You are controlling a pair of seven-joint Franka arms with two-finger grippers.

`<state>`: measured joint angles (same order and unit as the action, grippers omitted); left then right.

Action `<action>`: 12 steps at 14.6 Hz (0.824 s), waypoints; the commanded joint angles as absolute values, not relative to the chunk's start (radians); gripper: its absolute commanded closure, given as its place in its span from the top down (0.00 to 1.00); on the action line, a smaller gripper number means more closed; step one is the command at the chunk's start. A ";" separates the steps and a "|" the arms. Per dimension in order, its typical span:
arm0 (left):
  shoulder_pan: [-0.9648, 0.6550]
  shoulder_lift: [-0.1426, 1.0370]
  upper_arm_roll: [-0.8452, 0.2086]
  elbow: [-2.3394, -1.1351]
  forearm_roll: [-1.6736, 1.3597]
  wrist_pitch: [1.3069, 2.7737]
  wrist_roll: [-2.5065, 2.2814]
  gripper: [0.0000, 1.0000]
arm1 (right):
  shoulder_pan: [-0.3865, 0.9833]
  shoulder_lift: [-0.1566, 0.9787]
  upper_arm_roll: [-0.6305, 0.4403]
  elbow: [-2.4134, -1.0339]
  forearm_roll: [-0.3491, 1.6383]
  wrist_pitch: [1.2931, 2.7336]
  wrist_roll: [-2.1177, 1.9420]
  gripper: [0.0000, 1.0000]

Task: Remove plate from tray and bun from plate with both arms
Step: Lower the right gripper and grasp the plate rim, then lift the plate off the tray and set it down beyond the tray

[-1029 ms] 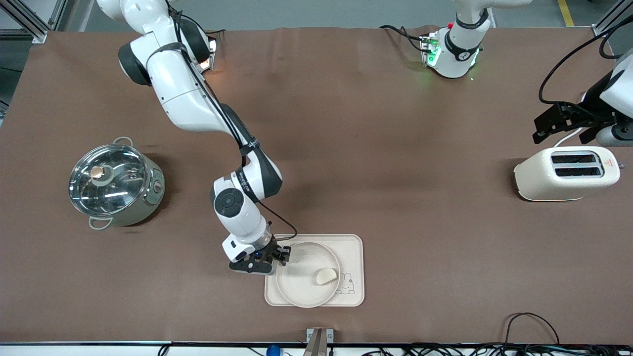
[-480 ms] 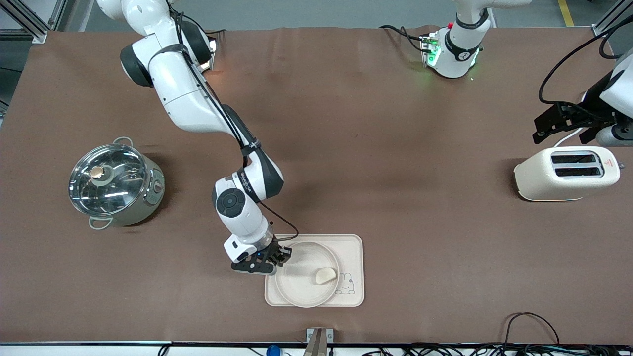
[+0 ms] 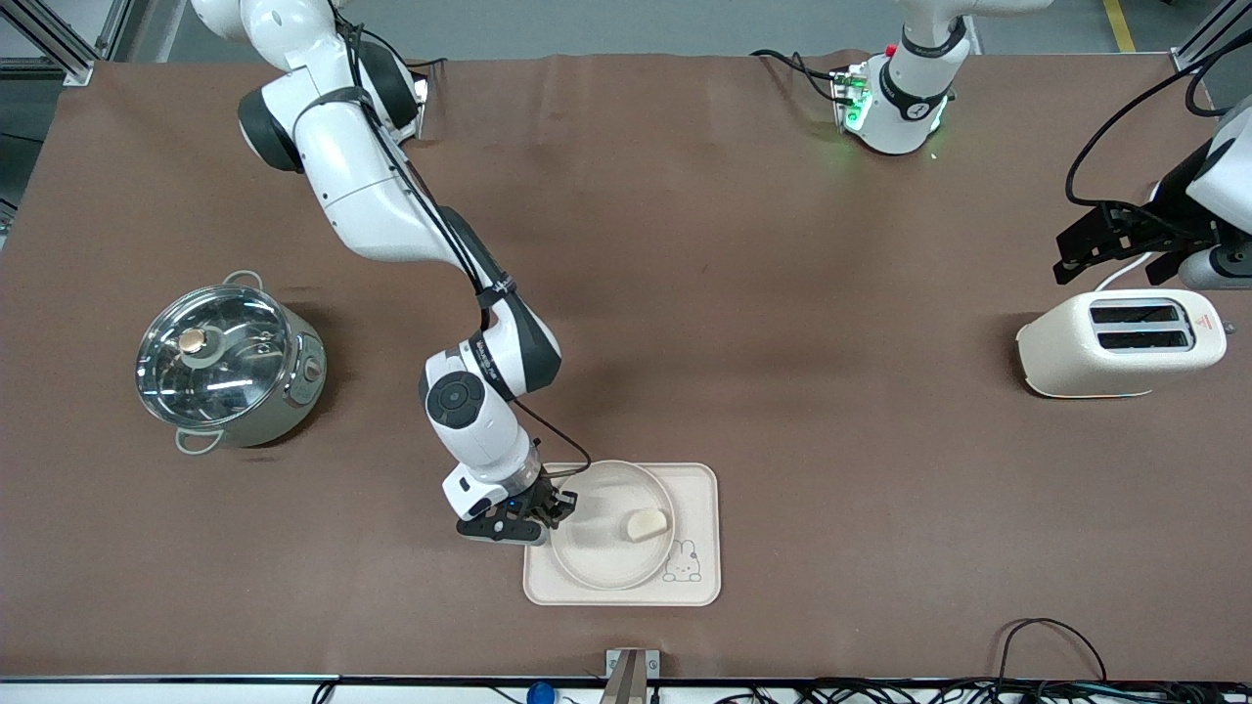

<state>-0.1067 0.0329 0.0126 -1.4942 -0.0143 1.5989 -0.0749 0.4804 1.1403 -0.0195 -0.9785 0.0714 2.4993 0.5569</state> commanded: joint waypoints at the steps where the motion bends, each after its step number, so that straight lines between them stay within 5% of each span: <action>1: -0.107 0.034 0.011 -1.485 0.002 1.598 -0.057 1.00 | 0.468 1.158 -0.012 -0.950 0.069 2.499 0.552 0.01; 7: -0.106 0.034 0.011 -1.486 0.002 1.598 -0.057 1.00 | 0.479 1.075 0.008 -0.974 0.147 2.487 0.574 0.01; 12: -0.106 0.034 0.012 -1.486 0.002 1.598 -0.057 1.00 | 0.544 0.847 0.009 -1.309 0.158 2.508 0.609 0.00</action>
